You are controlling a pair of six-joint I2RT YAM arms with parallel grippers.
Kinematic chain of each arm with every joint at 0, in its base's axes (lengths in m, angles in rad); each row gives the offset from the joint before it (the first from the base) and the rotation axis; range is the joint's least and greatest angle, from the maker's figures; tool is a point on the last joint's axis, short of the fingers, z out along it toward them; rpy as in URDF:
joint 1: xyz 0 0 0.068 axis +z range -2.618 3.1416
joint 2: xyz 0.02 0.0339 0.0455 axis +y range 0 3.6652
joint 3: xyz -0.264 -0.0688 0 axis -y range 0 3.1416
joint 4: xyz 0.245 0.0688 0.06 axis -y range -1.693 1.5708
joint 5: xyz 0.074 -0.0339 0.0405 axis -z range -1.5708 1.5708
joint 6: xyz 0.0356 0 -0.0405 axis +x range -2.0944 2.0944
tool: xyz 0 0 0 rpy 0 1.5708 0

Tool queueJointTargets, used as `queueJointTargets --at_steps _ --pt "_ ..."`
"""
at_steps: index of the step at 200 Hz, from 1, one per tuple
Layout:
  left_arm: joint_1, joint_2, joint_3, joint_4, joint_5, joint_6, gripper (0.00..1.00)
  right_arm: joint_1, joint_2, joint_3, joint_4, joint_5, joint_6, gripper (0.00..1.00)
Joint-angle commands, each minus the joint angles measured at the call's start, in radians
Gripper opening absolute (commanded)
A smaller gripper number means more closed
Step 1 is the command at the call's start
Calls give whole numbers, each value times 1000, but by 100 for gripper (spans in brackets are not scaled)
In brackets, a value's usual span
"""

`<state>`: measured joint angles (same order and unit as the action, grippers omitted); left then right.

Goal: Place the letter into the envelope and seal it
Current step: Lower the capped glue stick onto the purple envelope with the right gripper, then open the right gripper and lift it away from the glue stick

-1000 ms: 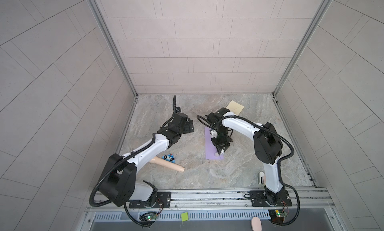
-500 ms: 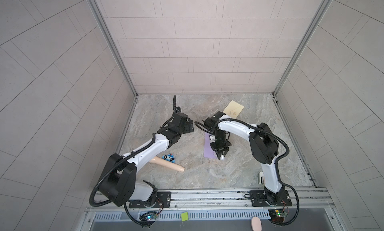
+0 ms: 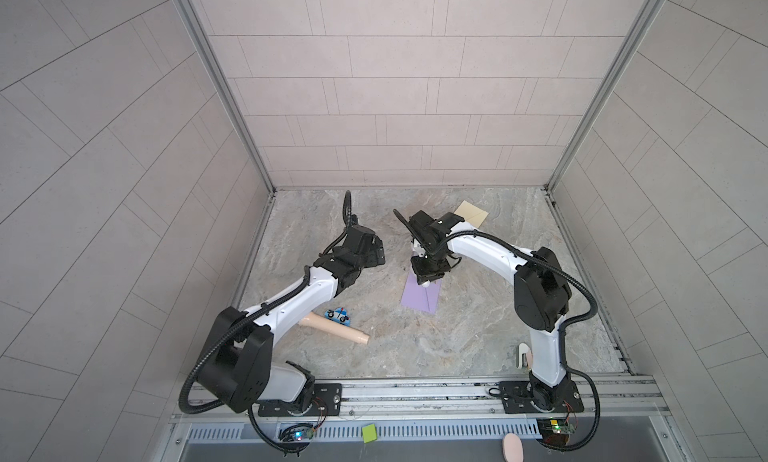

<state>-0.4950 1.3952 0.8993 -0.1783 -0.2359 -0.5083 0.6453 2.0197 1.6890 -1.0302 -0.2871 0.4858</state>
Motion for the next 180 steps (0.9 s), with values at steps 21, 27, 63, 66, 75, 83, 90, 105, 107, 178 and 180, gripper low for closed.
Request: queueJointTargets --at_steps 21,27,63,66,75,83,90,105,107,178,180 --pt "8 -1 38 -42 -37 -9 99 8 36 -33 83 138 102 0" --pt "8 -1 38 -44 -39 -7 98 9 35 -44 81 144 109 0" --pt "7 1 39 -47 -39 -1 98 17 15 -137 97 145 141 0" --pt "8 1 39 -48 -39 -1 98 18 15 -143 102 139 142 1" --pt "7 4 41 -47 -39 0 99 18 16 -157 116 116 145 6" --pt "7 4 44 -48 -41 2 99 19 14 -168 125 104 152 14" --pt "7 6 46 -51 -43 3 98 20 15 -171 129 96 154 21" --pt "7 6 49 -52 -42 5 99 21 14 -171 128 90 157 33" --pt "8 8 49 -53 -43 5 99 21 13 -170 127 91 157 34" --pt "7 16 47 -59 -40 12 99 21 -13 -158 125 101 142 56" --pt "7 15 47 -58 -41 13 99 20 -15 -157 125 101 141 56"
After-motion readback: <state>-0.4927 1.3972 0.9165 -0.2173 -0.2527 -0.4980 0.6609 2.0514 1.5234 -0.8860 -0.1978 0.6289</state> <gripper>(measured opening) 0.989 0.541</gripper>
